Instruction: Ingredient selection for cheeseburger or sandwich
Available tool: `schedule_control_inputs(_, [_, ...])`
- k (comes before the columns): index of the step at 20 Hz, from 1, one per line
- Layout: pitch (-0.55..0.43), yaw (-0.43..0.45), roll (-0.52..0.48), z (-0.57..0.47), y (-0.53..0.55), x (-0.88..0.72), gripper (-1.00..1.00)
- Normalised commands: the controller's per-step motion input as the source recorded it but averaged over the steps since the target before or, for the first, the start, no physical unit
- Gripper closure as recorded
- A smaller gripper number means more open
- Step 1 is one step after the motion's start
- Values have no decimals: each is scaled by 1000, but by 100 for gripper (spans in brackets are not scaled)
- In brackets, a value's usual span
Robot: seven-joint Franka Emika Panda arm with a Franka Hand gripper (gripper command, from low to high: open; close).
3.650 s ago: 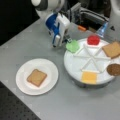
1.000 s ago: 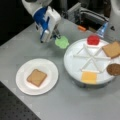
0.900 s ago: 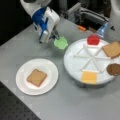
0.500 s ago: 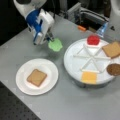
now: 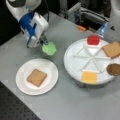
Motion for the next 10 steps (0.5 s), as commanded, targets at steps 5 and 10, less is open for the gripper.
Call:
schedule_control_inputs(5, [165, 275, -105, -16, -151, 559, 100])
schedule_control_inputs(10, [194, 269, -81, -5, -204, 542, 100])
